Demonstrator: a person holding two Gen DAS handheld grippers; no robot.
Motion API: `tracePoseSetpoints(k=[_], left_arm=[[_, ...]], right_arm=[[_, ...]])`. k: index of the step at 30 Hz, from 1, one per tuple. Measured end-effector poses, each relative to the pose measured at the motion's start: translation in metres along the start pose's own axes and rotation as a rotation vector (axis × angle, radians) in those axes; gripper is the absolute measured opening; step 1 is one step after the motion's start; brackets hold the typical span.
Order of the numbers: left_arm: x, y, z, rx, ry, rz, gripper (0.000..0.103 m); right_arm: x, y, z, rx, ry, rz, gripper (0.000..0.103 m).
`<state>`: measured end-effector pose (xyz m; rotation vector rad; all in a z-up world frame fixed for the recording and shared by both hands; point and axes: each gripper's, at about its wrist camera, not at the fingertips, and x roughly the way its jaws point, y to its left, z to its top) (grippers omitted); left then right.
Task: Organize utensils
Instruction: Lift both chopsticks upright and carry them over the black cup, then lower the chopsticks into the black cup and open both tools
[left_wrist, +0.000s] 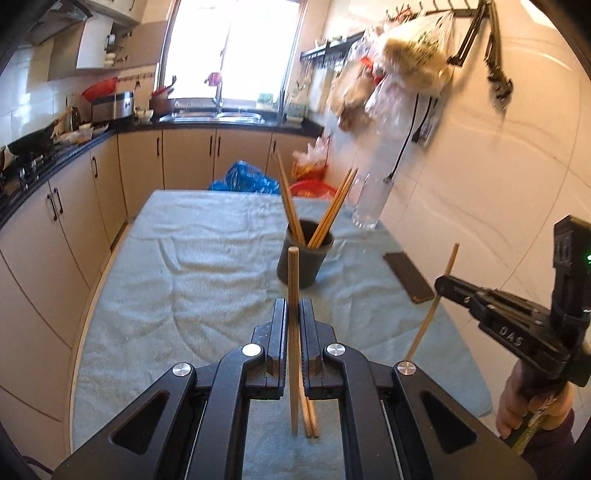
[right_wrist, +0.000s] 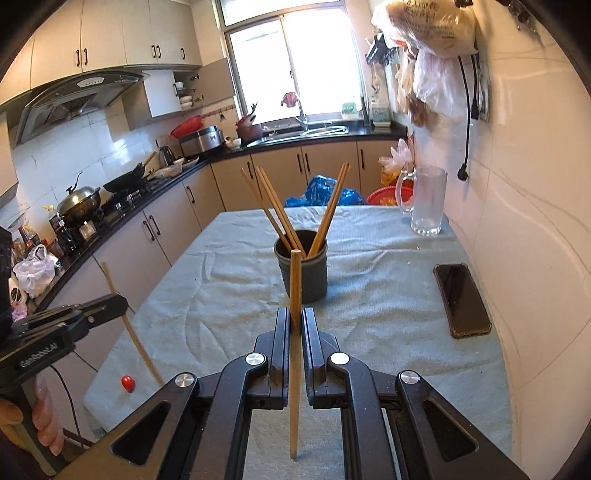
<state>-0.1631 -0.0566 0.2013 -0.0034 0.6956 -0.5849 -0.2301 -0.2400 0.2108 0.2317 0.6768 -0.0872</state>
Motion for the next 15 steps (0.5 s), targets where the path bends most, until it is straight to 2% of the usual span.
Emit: tracePoseSetpoints(k=[6,15], left_arm=[[-0.003,-0.009,0.027,0.014,-0.033,-0.012,0.006],[0.014,-0.026,0.098,0.036,-0.099,0.003,0.006]], right_arm=[[-0.002,-0.002,0.017,0.008,-0.03,-0.004,0.007],[0.003,-0.012,0.074,0.038,-0.135,-0.01,0.007]])
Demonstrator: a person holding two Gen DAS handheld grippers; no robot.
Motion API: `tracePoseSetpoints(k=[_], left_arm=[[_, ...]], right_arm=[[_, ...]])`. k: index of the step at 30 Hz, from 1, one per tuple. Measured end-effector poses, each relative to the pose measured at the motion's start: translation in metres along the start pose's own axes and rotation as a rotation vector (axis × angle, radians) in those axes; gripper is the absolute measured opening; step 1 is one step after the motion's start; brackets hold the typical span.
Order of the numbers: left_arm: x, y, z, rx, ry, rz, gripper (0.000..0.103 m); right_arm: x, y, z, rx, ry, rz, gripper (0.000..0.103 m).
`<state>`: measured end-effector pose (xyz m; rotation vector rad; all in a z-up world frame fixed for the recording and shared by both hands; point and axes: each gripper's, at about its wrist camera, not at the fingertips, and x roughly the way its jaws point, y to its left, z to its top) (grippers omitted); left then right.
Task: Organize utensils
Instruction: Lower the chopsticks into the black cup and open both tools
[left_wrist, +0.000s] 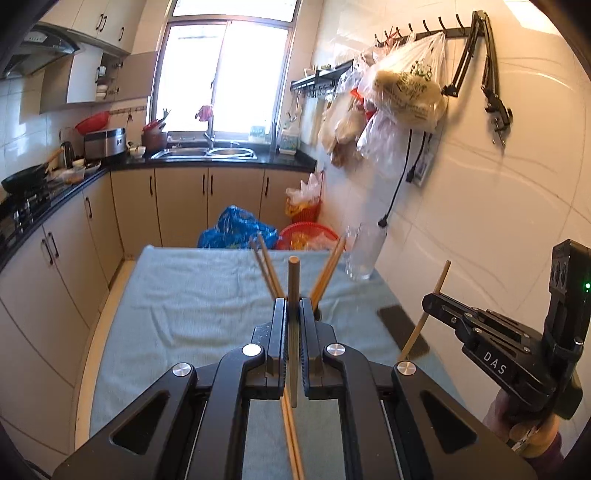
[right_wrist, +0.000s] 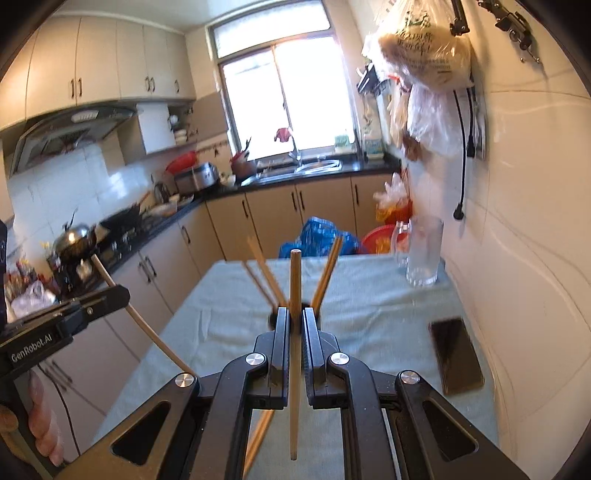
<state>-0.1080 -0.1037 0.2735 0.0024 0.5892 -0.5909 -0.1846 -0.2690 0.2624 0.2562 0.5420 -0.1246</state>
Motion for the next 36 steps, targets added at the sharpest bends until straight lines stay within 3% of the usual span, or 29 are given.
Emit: tracePoseSetpoints(k=[6,13,18,24,30,33,36], left_arm=[[0.033,-0.002,0.049,-0.011,-0.034,0.012,0.006],[0.091,0.009,0.078,-0.071,0.012,-0.005,0.006],[0.136,0.014,0.075,-0.082,0.058,0.003,0.006],[0.174,0.023,0.058,-0.095,0.132,0.013,0.006],[0.172,0.03,0.05,-0.109,0.138,0.015,0.011],[0.161,0.031,0.049,-0.106,0.121,0.023,0.027],[0.141,0.032,0.049,-0.112,0.1,0.021,0.031]], right_arm=[[0.022,-0.007,0.044,0.048,-0.095,-0.016,0.007],[0.061,-0.025,0.082,0.146,-0.147,0.003,0.007],[0.104,-0.044,0.085,0.195,-0.123,-0.01,0.007],[0.151,-0.063,0.064,0.235,-0.003,-0.016,0.007],[0.167,-0.075,0.049,0.284,0.053,-0.018,0.009],[0.161,-0.073,0.05,0.267,0.045,-0.029,0.019],[0.148,-0.069,0.052,0.256,0.03,-0.035,0.028]])
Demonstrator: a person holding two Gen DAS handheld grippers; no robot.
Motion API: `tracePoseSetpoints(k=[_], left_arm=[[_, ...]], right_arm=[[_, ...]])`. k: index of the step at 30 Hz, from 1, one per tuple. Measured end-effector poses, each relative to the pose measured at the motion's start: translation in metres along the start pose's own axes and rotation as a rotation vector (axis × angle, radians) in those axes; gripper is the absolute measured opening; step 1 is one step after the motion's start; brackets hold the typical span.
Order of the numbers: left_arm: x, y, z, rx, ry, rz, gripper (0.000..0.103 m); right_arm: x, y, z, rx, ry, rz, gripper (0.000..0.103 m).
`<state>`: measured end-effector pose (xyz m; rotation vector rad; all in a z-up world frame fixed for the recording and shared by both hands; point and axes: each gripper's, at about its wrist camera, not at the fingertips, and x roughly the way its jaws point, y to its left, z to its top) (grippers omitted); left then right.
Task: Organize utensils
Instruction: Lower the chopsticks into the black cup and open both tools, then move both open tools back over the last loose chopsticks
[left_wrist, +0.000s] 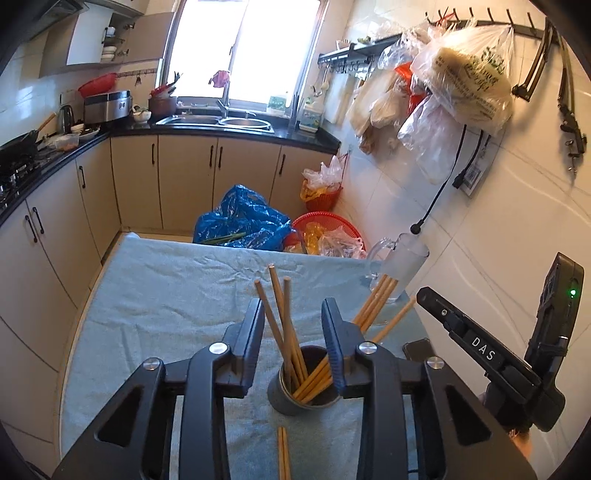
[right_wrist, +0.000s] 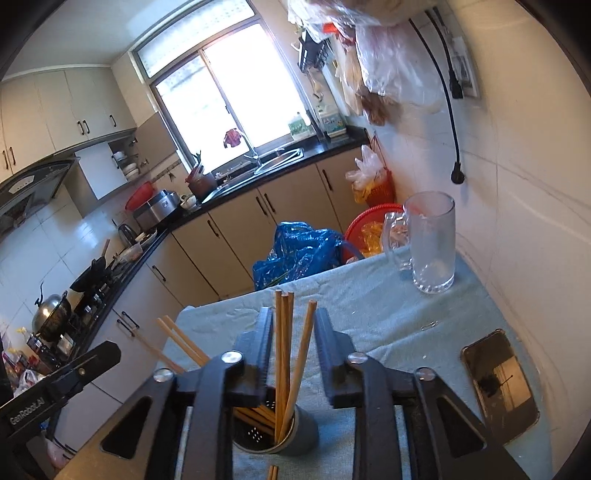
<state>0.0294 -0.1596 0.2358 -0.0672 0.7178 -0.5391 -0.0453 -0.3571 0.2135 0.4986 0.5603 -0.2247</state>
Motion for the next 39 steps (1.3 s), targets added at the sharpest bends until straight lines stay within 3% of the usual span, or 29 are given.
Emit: tracePoseSetpoints(k=[4,8,14,16,20,26,31,39], left_arm=[[-0.03,0.001,-0.005,-0.008,-0.029,-0.002,0.035],[-0.068,0.004,-0.021,-0.014,-0.079,0.013,0.047],[-0.096,0.012,-0.065,-0.007,-0.074,0.033,0.051],[-0.095,0.018,-0.087,-0.029,-0.031,0.031,0.051],[-0.082,0.027,-0.132,-0.053,0.075,0.006,0.051],[-0.024,0.034,-0.209,-0.029,0.305,-0.003,0.051],[0.019,0.022,-0.251,0.06,0.433,-0.021,0.032],[0.041,0.015,-0.256,0.123,0.434,-0.012,0.009]], right_arm=[[-0.029,0.008,0.0,-0.021,-0.026,-0.007,0.031],[-0.064,0.017,-0.002,-0.069,-0.034,-0.037,0.033],[-0.121,0.019,-0.019,-0.174,-0.028,-0.099,0.048],[-0.133,0.017,-0.03,-0.21,-0.009,-0.13,0.051],[-0.137,0.011,-0.072,-0.289,0.122,-0.169,0.057],[-0.106,-0.006,-0.168,-0.331,0.341,-0.108,0.057],[-0.08,-0.027,-0.214,-0.265,0.436,-0.059,0.057],[-0.067,-0.039,-0.224,-0.235,0.442,-0.039,0.057]])
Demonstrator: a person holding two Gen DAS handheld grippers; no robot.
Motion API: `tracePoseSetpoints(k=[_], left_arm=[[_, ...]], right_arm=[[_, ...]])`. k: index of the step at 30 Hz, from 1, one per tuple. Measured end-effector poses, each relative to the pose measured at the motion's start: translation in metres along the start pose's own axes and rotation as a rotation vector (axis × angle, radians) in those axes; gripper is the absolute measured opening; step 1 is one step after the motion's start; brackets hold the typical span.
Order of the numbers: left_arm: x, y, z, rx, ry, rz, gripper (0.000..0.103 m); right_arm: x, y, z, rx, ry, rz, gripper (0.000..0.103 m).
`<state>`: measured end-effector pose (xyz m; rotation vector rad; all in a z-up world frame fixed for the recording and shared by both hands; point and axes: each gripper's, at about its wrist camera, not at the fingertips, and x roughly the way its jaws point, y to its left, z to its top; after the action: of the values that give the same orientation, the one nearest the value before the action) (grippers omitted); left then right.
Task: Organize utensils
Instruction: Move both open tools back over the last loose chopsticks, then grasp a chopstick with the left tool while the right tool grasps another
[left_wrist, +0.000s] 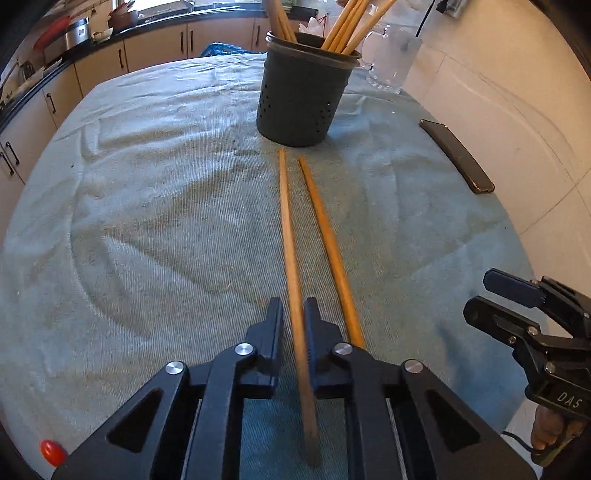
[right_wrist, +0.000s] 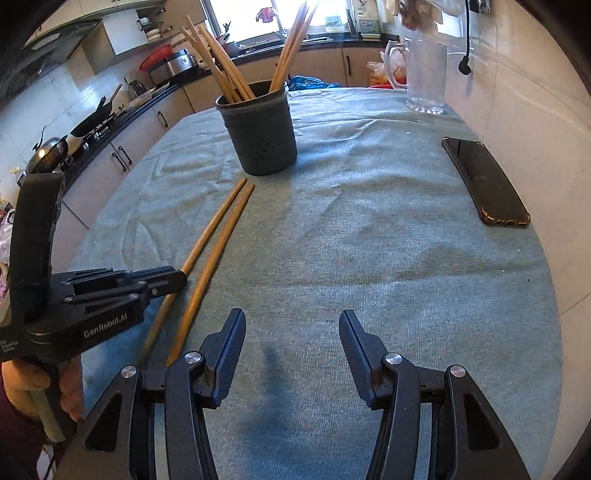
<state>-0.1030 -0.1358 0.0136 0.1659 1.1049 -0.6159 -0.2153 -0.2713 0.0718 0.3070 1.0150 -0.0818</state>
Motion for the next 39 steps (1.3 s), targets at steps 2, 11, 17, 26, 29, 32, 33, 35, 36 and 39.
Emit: tracePoseSetpoints(k=[2,11,17,26,29,32,33,35,36,39], left_arm=[[0.002,0.001,0.002,0.003,-0.001,0.006,0.008],[-0.007,0.017,0.006,-0.086,0.022,0.028,0.007],[-0.022,0.038,-0.017,-0.199,0.065,-0.043,0.007],[-0.033,0.036,-0.041,-0.269,0.086,-0.064,0.007],[-0.039,0.036,-0.049,-0.284,0.101,-0.057,0.007],[-0.044,0.034,-0.053,-0.268,0.113,-0.059,0.007],[-0.047,0.032,-0.053,-0.261,0.108,-0.062,0.007],[-0.053,0.028,-0.053,-0.241,0.094,-0.061,0.008],[-0.056,0.025,-0.05,-0.224,0.083,-0.059,0.01],[-0.054,0.023,-0.038,-0.204,0.082,-0.038,0.021]], right_arm=[[0.002,-0.001,0.001,0.007,-0.003,0.005,0.057],[0.024,0.026,-0.001,-0.002,0.029,0.106,0.057],[0.04,0.06,-0.005,-0.067,0.05,0.134,0.057],[0.038,0.067,-0.006,-0.103,0.082,0.023,0.01],[0.029,0.058,-0.016,-0.097,0.106,-0.011,0.009],[0.016,0.044,-0.034,-0.091,0.13,-0.053,0.009],[0.012,0.041,-0.038,-0.092,0.135,-0.055,0.009],[0.005,0.035,-0.044,-0.105,0.133,-0.044,0.016],[0.003,0.033,-0.045,-0.112,0.133,-0.051,0.025],[0.003,0.031,-0.04,-0.124,0.12,-0.052,0.03]])
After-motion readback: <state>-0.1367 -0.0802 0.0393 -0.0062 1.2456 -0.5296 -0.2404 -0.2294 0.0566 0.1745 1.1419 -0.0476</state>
